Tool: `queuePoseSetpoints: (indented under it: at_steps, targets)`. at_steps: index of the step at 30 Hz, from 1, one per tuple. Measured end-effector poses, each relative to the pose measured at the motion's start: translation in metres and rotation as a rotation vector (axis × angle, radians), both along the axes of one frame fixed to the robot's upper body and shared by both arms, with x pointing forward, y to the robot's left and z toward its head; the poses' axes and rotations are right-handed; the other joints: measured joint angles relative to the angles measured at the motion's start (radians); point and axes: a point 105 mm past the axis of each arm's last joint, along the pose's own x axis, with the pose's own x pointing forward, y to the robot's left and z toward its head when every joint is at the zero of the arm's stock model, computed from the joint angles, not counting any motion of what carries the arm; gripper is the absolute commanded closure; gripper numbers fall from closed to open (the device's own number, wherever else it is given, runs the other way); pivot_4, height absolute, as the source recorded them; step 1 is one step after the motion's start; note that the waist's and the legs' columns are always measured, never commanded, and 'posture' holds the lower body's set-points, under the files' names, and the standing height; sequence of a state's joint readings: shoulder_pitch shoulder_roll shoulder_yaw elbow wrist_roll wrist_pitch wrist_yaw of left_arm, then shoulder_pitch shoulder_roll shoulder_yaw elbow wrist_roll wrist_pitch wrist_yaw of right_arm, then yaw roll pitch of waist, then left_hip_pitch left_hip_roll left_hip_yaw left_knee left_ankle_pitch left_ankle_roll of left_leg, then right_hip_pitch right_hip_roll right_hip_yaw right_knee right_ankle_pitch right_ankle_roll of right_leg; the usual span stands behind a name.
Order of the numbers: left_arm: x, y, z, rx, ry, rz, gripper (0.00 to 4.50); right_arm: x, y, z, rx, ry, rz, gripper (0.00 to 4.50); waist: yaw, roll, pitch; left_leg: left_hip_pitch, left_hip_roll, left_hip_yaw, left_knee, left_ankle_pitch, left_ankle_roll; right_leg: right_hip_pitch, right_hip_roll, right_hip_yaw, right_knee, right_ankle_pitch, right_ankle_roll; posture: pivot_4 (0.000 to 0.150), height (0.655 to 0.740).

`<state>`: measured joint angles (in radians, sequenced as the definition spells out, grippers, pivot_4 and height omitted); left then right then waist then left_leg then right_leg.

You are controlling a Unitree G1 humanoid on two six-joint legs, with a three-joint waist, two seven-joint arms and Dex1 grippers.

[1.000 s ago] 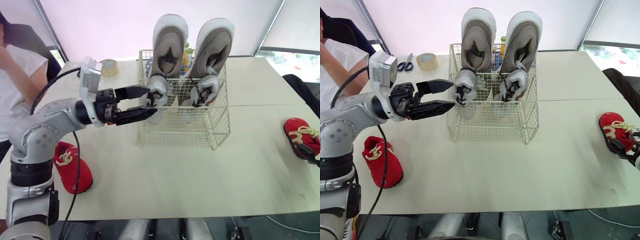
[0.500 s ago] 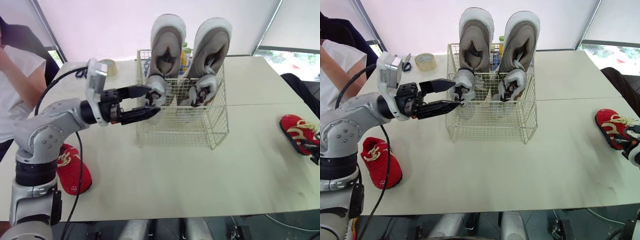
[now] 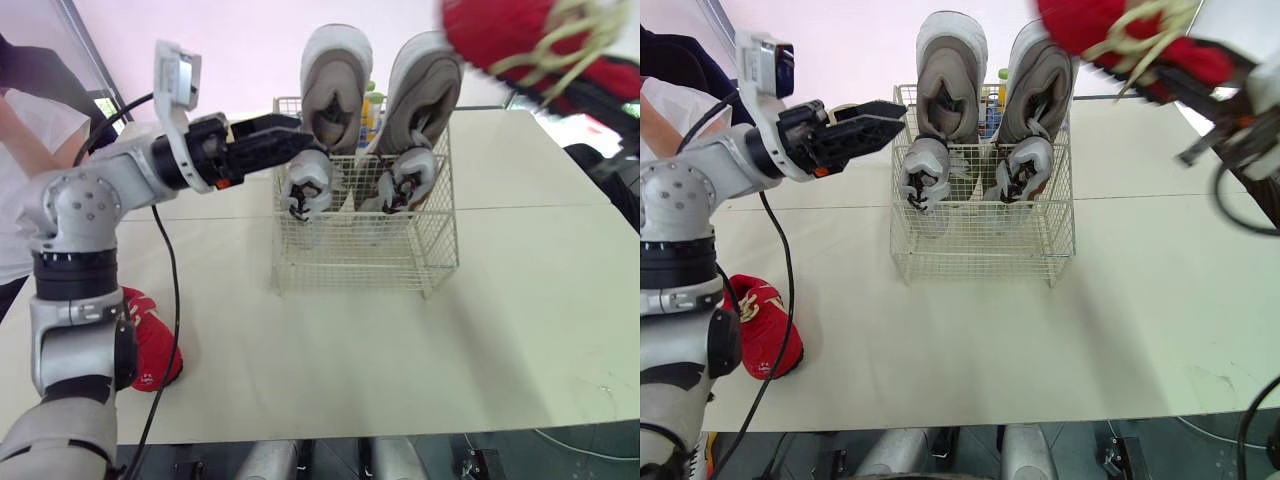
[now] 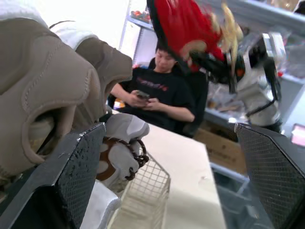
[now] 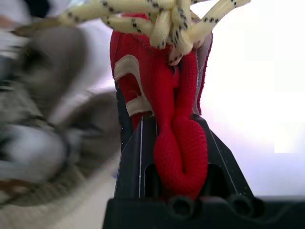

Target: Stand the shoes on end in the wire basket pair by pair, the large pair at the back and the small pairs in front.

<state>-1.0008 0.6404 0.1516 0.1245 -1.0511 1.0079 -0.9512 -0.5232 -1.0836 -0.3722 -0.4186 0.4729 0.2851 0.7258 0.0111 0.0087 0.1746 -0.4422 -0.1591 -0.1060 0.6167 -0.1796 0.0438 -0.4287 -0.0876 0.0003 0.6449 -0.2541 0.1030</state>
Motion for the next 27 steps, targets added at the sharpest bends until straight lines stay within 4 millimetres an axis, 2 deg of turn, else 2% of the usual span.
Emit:
queuePoseSetpoints:
  at_steps: [4, 7, 11, 15, 18, 21, 25, 27]
  targets:
    - [-0.001, 0.004, 0.01, -0.003, 0.01, -0.044, 0.0, -0.001, 0.037, -0.011, -0.181, -0.044, 0.107, 4.35, 0.004, -0.002, 0.001, -0.001, 0.0, 0.0, 0.0, 0.0, 0.0, -0.001, 0.0, 0.0, 0.001, 0.0, 0.0, 0.15, 0.74]
    - [-0.005, 0.002, 0.015, 0.001, 0.012, -0.085, 0.0, -0.001, 0.053, -0.021, -0.29, -0.068, 0.165, 4.35, 0.001, -0.003, 0.002, 0.0, 0.0, 0.0, -0.001, 0.001, -0.001, -0.002, 0.0, 0.0, 0.001, 0.002, 0.003, 0.15, 0.74]
    - [-0.007, -0.002, 0.012, 0.029, 0.012, -0.109, 0.0, 0.005, 0.062, -0.035, -0.336, -0.057, 0.209, 4.35, 0.0, -0.003, 0.002, 0.0, 0.0, 0.0, -0.001, 0.003, -0.005, -0.002, 0.0, 0.0, 0.002, 0.002, 0.003, 0.15, 0.74]
    - [-0.006, -0.004, 0.009, 0.04, 0.012, -0.106, 0.0, 0.001, 0.072, -0.032, -0.371, -0.104, 0.252, 4.35, 0.0, -0.003, 0.003, 0.0, 0.0, 0.0, -0.002, 0.003, -0.005, -0.002, 0.0, 0.0, 0.002, 0.002, 0.003, 0.15, 0.74]
    - [-0.006, -0.005, 0.008, 0.048, 0.007, -0.106, 0.78, 0.0, 0.079, -0.03, -0.393, -0.118, 0.273, 4.35, 0.0, -0.003, 0.003, 0.0, 0.0, 0.0, -0.002, 0.003, -0.005, -0.002, 0.0, 0.0, 0.002, 0.002, 0.003, 0.15, 0.74]
    - [-0.007, -0.005, 0.004, 0.065, 0.0, -0.108, 2.38, 0.001, 0.082, -0.03, -0.409, -0.122, 0.28, 4.35, 0.0, -0.003, 0.003, 0.0, 0.0, 0.0, -0.002, 0.003, -0.005, -0.002, 0.0, 0.0, 0.002, 0.002, 0.003, 0.15, 0.74]
    - [-0.005, -0.006, -0.004, 0.088, 0.003, -0.096, 4.18, 0.002, 0.083, -0.032, -0.427, -0.104, 0.287, 4.35, 0.001, -0.003, 0.003, 0.0, 0.0, 0.0, -0.001, 0.003, -0.005, -0.002, 0.0, 0.0, 0.003, 0.002, 0.003, 0.15, 0.74]
    - [-0.005, -0.006, -0.003, 0.087, -0.003, -0.09, 4.27, 0.003, 0.084, -0.031, -0.425, -0.089, 0.287, 3.31, 0.001, -0.003, 0.003, 0.0, 0.0, 0.0, -0.001, 0.003, -0.005, -0.002, 0.0, 0.0, 0.003, 0.002, 0.003, 0.15, 0.74]
